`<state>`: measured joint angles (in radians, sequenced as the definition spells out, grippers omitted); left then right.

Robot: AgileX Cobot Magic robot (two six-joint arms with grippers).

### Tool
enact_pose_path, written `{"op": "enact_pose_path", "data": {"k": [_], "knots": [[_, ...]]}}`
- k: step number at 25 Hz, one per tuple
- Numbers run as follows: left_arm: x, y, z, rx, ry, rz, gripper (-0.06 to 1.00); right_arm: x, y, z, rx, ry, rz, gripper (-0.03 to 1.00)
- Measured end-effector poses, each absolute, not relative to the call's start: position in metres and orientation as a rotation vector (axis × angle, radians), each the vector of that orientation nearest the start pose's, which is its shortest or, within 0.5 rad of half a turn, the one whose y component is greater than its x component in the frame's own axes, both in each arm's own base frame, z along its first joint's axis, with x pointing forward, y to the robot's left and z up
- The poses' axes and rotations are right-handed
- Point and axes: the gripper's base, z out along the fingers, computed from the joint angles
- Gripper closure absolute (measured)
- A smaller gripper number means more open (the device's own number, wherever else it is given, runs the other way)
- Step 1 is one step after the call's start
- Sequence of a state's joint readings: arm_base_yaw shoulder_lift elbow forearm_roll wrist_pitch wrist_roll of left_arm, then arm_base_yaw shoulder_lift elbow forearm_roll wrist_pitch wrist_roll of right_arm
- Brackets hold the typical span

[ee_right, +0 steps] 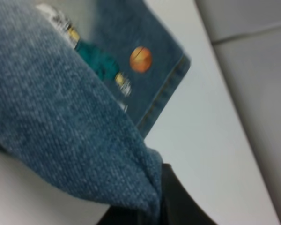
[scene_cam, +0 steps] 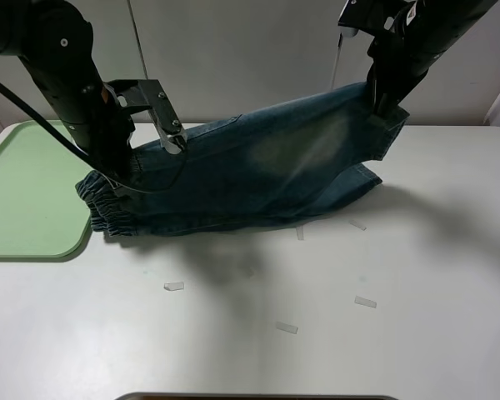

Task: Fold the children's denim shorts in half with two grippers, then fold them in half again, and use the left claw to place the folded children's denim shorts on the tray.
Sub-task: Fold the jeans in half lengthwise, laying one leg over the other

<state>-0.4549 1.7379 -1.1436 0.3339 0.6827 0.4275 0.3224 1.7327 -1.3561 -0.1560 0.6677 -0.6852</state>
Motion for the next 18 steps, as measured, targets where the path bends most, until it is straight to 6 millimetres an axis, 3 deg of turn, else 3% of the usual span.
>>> {"op": "enact_pose_path", "data": {"k": [11,18], "knots": [[0.338,-0.132,0.199,1.341,2.322,0.375,0.92,0.394,0.123,0.264,-1.303,2.124,-0.309,0.98],[0.350,-0.132,0.184,1.314,2.283,0.450,0.92,0.403,0.123,0.245,-1.311,2.155,-0.304,0.98]]}}
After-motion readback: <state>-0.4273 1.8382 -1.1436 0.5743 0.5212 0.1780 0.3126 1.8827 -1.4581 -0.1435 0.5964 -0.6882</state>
